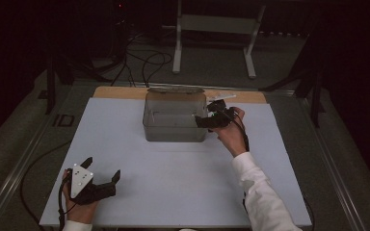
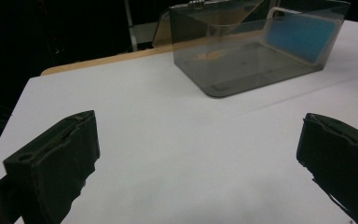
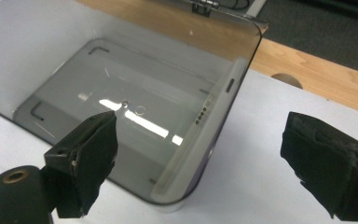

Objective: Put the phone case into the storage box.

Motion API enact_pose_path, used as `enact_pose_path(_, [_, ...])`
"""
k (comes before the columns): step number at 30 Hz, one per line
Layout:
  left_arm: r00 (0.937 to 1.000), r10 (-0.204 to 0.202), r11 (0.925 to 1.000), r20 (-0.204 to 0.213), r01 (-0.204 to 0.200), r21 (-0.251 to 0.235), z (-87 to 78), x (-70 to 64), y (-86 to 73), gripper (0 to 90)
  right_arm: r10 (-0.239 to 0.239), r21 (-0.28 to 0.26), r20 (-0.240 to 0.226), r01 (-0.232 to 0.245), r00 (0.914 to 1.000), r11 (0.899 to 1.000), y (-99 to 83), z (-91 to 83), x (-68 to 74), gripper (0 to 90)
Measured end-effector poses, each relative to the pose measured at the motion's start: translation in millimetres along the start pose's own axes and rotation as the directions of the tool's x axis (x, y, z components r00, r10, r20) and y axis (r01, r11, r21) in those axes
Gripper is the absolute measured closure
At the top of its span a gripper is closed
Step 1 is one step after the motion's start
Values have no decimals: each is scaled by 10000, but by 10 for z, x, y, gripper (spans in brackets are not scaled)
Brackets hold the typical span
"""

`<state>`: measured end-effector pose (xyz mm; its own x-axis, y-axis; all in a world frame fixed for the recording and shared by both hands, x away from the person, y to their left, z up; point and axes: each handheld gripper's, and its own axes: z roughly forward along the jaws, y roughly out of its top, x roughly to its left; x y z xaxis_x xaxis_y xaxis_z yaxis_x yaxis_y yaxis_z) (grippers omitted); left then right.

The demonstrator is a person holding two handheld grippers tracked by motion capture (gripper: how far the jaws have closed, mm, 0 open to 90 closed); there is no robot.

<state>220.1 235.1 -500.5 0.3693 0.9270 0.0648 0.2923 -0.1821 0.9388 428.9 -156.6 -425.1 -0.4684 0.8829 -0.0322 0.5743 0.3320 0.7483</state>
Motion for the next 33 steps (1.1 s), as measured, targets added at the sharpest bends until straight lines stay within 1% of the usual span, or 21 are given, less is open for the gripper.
enact_pose_path(1, [10000,-12,10000,-9,12,9,0,0,-1,2,22,-274,-144,-26,9999,9996,-64,-46,-9,109])
enact_pose_path(4, [10000,-31,10000,-19,31,3,0,1,-1,2,-73,-392,-75,70,9999,9992,-130,-95,-12,109])
enact_pose_path(5, [10000,-28,10000,-25,28,5,1,0,-1,2,-182,-480,-68,179,9998,9987,-157,-111,-16,110])
enact_pose_path(6, [10000,-28,10000,-25,28,5,1,0,-1,2,-182,-480,-68,179,9998,9987,-157,-111,-16,110])
enact_pose_path(7, [10000,-25,10000,-37,25,-3,1,-1,-1,2,-378,-778,-28,375,9993,9963,-219,-148,-24,110])
enact_pose_path(10, [10000,-45,10000,-51,45,14,2,0,-3,2,-234,-977,-138,220,9996,9950,-282,-205,-40,113])
enact_pose_path(11, [10000,-45,10000,-52,45,22,2,2,-3,2,-236,-1097,-107,223,9997,9937,-310,-227,-47,121])
enact_pose_path(12, [10000,-45,10000,-52,45,22,2,2,-3,2,-236,-1097,-107,223,9997,9937,-310,-227,-47,121])
enact_pose_path(13, [10000,-61,10000,-46,61,31,4,4,-4,2,-359,-1195,-78,347,9993,9922,-369,-277,-60,121])
enact_pose_path(16, [10000,-52,10000,-62,53,40,6,4,-4,2,-562,-1363,-21,554,9984,9891,-447,-342,-72,121])
enact_pose_path(22, [9999,-87,10000,-122,87,0,-2,15,2,2,-823,-1607,23,816,9966,9836,-642,-487,-78,120])
enact_pose_path(27, [9998,-181,9998,-102,180,-21,20,29,13,2,-838,-1788,-65,813,9965,9805,-789,-615,-68,117])
enact_pose_path(28, [9998,-181,9998,-102,180,-21,20,29,13,2,-838,-1788,-65,813,9965,9805,-789,-615,-68,117])
enact_pose_path(30, [9998,-202,9998,-77,202,-11,29,35,17,2,-951,-1870,-6,933,9955,9779,-853,-676,-50,115])
enact_pose_path(31, [9997,-241,9997,-41,241,-47,34,37,24,2,-971,-1983,12,954,9953,9755,-915,-719,-40,117])
enact_pose_path(32, [9997,-241,9997,-41,241,-47,34,37,24,2,-971,-1983,12,954,9953,9755,-915,-719,-40,117])
enact_pose_path(33, [9996,-269,9996,-16,269,-90,35,37,35,2,-937,-2160,90,935,9956,9719,-1030,-752,-49,131])
